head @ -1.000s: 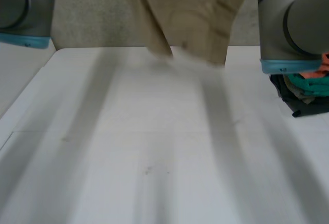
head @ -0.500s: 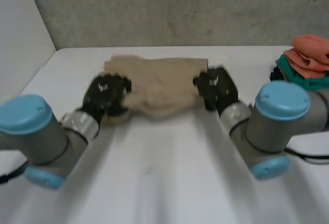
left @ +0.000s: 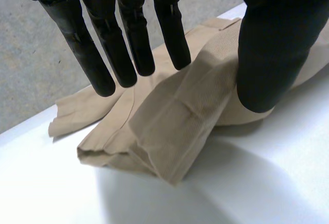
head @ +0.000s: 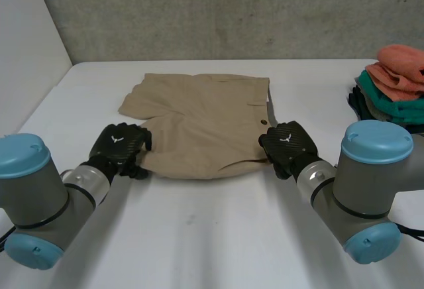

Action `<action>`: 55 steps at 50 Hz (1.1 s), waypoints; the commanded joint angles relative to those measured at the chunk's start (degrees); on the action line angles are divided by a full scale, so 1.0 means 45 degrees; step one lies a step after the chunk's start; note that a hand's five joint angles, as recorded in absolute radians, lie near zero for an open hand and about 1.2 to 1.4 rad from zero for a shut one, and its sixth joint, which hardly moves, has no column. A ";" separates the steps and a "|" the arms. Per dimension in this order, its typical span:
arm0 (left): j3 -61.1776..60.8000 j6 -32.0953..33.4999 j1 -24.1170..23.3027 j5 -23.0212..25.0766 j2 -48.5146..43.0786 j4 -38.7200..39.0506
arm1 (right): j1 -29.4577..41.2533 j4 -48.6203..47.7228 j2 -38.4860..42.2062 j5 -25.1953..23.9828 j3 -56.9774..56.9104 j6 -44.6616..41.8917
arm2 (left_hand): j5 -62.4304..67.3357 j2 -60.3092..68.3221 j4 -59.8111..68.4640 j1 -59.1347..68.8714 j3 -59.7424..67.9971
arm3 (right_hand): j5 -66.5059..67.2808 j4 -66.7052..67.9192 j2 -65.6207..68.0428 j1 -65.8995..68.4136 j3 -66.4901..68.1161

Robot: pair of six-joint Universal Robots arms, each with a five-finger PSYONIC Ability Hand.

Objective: Fold the laundry.

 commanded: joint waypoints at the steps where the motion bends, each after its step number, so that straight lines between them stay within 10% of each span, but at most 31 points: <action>1: -0.0040 0.0531 0.0436 -0.0003 -0.0141 -0.0097 | -0.0043 0.0031 0.0168 0.0088 -0.0081 -0.0032 | 0.5489 0.5449 0.5414 0.5282 0.5461 | 0.2493 0.2504 0.2722 0.3571 0.2585; 9: -0.0957 0.1488 0.0398 0.0172 0.1125 -0.1754 | 0.0113 0.1979 -0.0221 -0.0262 -0.0023 -0.1161 | 0.8858 0.8818 0.8783 0.8651 0.8830 | 0.2493 0.2504 0.2722 0.3571 0.2585; 16: -0.2402 0.3651 0.0183 0.1109 0.4190 -0.9319 | -0.0100 0.9101 -0.2229 -0.0263 0.1477 -0.6449 | 0.8858 0.8818 0.8783 0.8651 0.8830 | 0.2493 0.2504 0.2722 0.3571 0.2585; 21: -0.2482 0.5061 0.0397 0.1325 0.4663 -1.2361 | -0.0121 0.9212 -0.3599 -0.0536 0.2224 -0.7298 | 0.8858 0.8818 0.8783 0.8651 0.8830 | 0.2493 0.2504 0.2722 0.3571 0.2585; 26: -0.1995 0.5746 0.0827 0.1422 0.4644 -1.1818 | -0.0082 0.8355 -0.4148 -0.0731 0.2030 -0.6384 | 0.8858 0.8818 0.8783 0.8651 0.8830 | 0.2493 0.2504 0.2722 0.3571 0.2585; 30: -0.1214 0.5300 0.0691 0.1462 0.4411 -1.0298 | 0.0210 0.5840 -0.4246 -0.0772 0.1814 -0.3344 | 0.8858 0.8818 0.8783 0.8651 0.8830 | -1.0108 -1.0097 -0.9879 -0.9030 -1.0016; 34: -0.0666 0.4557 0.0612 0.1345 0.4292 -0.9278 | 0.0250 0.4681 -0.4324 -0.0556 0.2086 -0.0973 | 0.8858 0.8818 0.8783 0.8651 0.8830 | -1.0930 -1.0918 -1.0701 -0.9851 -1.0838; 50: 0.0546 0.2387 0.0495 0.1227 0.5034 -0.8496 | 0.0973 0.0325 -0.1592 -0.0400 0.2635 -0.1144 | 0.8858 0.8818 0.8783 0.8651 0.8830 | -1.0077 -1.0065 -0.9847 -0.8998 -0.9985; 54: 0.0429 0.2270 0.0651 0.1208 0.5287 -0.8515 | 0.1032 -0.0125 -0.0439 -0.0010 0.1913 -0.1535 | 0.8858 0.8818 0.8783 0.8651 0.8830 | -0.4104 -0.4092 -0.3875 -0.3025 -0.4012; 55: 0.0371 0.2212 0.0690 0.1208 0.5366 -0.8515 | 0.1012 -0.0048 -0.0186 0.0242 0.1679 -0.1729 | 0.8858 0.8818 0.8783 0.8651 0.8830 | 0.1645 0.1656 0.1874 0.2723 0.1737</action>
